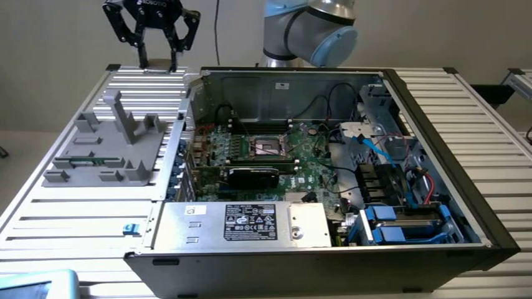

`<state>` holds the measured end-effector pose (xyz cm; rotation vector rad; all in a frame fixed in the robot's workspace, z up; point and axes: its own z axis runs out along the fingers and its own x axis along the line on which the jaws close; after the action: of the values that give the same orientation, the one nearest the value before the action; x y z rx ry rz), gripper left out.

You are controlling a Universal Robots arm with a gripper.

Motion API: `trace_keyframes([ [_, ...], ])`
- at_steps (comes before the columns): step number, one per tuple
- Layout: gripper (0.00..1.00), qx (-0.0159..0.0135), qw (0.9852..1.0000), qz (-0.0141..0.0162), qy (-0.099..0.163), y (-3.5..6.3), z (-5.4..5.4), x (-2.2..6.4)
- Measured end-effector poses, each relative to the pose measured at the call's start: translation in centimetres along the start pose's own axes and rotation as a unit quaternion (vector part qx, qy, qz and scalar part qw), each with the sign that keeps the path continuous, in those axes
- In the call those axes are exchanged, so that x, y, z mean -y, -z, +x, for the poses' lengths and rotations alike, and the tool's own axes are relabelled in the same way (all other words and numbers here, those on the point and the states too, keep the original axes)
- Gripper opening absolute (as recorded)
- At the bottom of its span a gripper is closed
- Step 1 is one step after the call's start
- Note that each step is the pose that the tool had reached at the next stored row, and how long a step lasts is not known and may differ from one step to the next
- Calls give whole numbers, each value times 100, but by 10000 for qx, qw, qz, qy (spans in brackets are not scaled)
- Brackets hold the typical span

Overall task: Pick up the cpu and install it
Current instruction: 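Pick up the cpu and move it towards the insertion slot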

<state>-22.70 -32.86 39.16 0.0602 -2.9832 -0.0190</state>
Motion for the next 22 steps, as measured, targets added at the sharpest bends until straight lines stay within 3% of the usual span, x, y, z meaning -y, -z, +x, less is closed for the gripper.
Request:
trace_keyframes([
  [11,55,3,10000,-1,1,79,-492,19],
  [15,55,19,10000,-1,1,107,-671,27],
  [18,55,49,10000,1,1,128,-803,32],
  [22,55,138,9999,4,2,150,-945,38],
])
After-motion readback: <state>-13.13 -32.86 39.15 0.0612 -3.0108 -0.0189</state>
